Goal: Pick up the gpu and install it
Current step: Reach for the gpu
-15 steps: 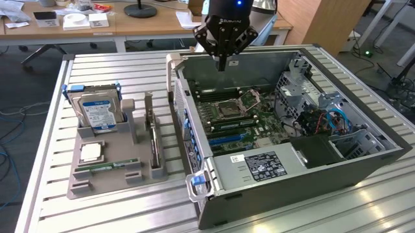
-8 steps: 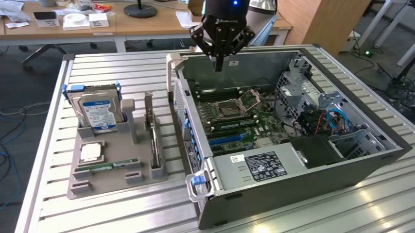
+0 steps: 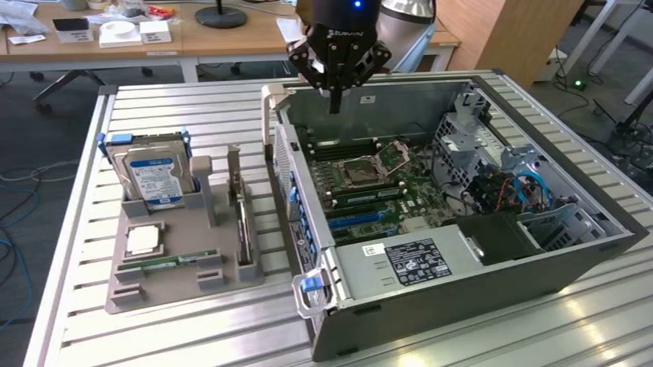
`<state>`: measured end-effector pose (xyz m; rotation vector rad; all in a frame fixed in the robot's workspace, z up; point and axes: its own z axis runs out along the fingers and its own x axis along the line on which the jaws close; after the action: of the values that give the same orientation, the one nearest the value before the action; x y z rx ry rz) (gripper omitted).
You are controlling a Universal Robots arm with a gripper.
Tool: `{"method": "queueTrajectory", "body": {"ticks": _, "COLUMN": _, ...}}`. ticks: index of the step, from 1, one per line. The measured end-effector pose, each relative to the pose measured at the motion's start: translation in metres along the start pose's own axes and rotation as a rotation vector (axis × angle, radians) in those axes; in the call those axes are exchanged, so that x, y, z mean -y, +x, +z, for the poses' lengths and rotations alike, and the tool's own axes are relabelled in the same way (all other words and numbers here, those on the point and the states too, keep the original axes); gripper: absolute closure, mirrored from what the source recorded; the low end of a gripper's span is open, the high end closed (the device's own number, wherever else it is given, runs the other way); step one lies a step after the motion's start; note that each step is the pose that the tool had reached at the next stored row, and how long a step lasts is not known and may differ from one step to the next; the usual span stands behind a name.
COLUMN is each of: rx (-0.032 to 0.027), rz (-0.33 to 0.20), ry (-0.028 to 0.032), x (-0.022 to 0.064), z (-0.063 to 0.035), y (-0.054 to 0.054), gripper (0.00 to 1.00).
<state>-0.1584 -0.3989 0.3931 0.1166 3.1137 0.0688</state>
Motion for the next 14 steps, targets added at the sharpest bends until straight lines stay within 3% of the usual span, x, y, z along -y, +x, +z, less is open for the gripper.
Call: {"method": "queueTrajectory", "body": {"ticks": 14, "rx": 0.0000, "rz": 0.000, "ry": -0.0001, "x": 0.0031, "z": -0.0007, "y": 0.042, "gripper": 0.86}}
